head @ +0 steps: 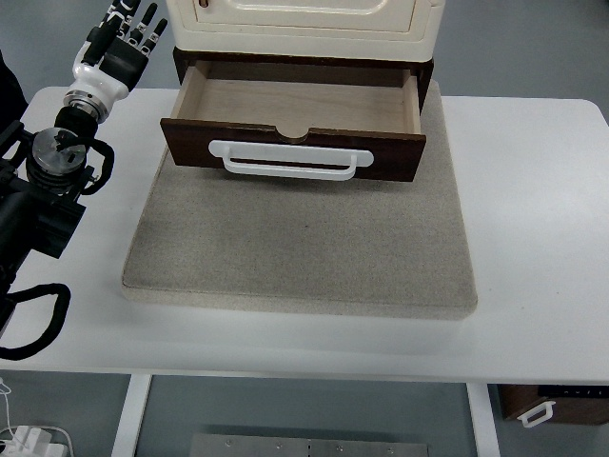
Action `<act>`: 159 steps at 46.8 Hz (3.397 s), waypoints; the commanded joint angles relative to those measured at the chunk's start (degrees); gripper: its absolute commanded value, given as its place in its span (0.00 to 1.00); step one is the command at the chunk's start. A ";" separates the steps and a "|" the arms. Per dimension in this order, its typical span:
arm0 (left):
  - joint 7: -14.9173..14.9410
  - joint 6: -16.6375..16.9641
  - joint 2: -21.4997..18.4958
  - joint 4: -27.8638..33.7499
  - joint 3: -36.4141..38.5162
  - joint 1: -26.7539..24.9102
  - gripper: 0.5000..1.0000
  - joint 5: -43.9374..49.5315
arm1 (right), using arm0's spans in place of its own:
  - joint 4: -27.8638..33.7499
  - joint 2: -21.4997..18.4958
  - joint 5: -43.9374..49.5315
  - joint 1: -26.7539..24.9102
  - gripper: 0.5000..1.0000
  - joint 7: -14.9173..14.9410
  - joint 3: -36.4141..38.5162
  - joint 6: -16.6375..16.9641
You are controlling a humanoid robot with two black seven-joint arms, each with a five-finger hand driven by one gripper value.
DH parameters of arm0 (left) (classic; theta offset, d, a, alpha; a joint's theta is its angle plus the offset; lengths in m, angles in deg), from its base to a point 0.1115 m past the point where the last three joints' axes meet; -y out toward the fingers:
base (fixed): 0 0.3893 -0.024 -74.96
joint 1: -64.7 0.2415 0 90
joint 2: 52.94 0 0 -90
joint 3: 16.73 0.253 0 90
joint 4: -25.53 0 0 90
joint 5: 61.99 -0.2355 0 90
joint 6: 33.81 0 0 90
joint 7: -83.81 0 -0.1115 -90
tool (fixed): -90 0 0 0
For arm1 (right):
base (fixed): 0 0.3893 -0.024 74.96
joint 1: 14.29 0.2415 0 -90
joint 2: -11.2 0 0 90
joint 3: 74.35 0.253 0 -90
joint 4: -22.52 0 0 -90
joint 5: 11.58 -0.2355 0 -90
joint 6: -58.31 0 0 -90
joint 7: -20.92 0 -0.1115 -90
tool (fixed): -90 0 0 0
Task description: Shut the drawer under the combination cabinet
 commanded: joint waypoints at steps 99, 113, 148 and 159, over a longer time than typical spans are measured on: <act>-2.20 -0.17 -30.05 72.84 46.64 -13.99 1.00 -25.62 | 0.03 0.00 0.00 0.04 0.90 0.01 0.00 0.00; 11.85 -2.28 -29.96 72.84 54.55 -17.77 1.00 -27.38 | 0.03 0.00 0.00 0.04 0.90 0.01 0.00 0.00; 33.23 -6.94 -26.36 66.70 57.81 -21.20 1.00 -29.58 | 0.03 0.00 0.00 -0.05 0.90 0.01 0.00 0.00; 33.23 -6.94 -23.90 62.48 57.81 -21.37 1.00 -32.48 | 0.03 0.00 0.00 0.03 0.90 0.01 0.00 0.00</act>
